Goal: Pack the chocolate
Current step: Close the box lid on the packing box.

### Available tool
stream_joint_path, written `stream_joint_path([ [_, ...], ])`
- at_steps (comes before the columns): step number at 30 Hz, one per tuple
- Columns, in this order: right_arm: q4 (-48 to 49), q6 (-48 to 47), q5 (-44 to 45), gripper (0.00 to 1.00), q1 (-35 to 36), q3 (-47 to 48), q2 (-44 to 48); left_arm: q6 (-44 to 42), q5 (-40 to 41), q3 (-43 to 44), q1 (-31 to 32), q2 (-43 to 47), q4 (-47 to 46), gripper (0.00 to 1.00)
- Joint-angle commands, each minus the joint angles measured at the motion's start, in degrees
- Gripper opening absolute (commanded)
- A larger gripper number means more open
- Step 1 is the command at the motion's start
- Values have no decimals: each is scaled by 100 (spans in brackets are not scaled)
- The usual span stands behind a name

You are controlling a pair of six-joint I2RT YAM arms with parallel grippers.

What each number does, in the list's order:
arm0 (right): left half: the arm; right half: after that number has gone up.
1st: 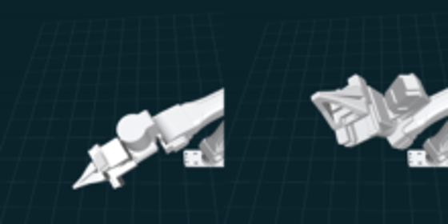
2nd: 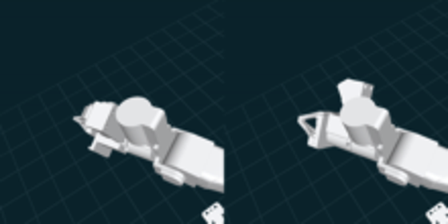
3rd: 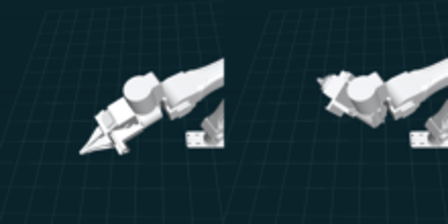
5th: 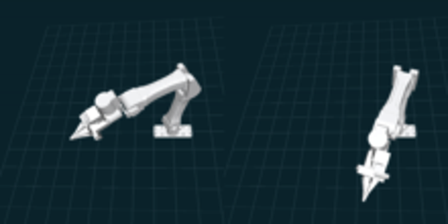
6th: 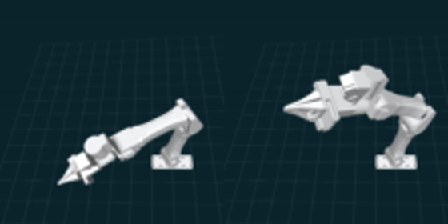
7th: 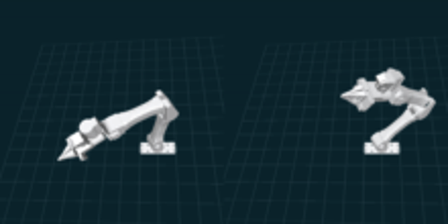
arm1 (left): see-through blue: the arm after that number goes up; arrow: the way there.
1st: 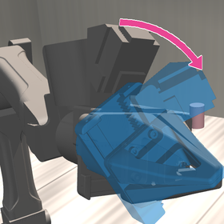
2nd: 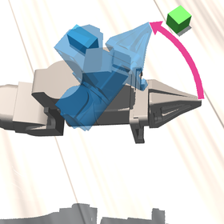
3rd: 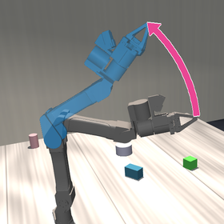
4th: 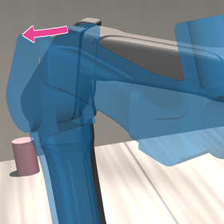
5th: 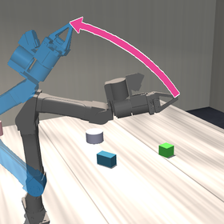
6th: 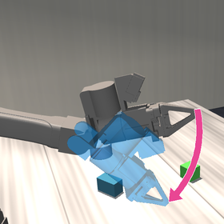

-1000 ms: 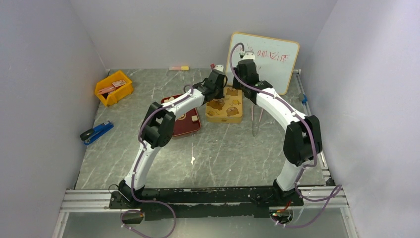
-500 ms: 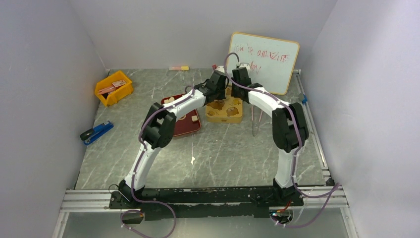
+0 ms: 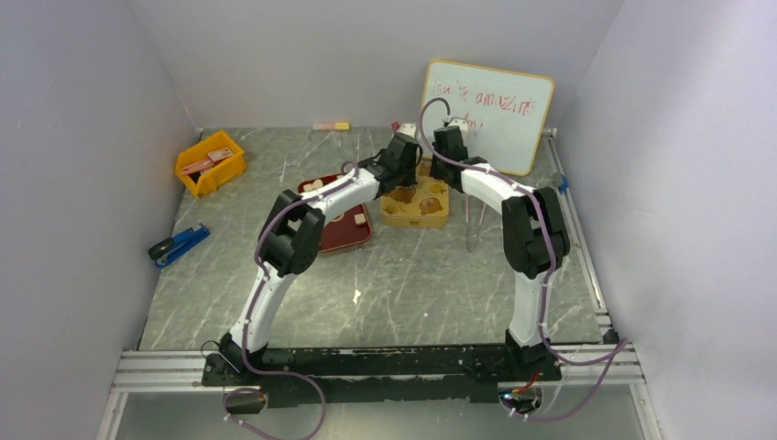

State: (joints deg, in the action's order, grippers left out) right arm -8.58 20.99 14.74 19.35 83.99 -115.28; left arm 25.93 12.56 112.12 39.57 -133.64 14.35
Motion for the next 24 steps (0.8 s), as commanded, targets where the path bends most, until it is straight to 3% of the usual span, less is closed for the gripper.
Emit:
stream_joint_path([
  [1,-439,43,24,0,-76,-262,-71,-55,189,-400,12,158,644,6],
  [14,-401,19,-116,0,-179,-404,-59,175,245,-1433,-522,1301,222,13],
  [24,-370,-27,-173,0,-217,-405,79,476,-234,-2080,-810,1472,-91,14],
])
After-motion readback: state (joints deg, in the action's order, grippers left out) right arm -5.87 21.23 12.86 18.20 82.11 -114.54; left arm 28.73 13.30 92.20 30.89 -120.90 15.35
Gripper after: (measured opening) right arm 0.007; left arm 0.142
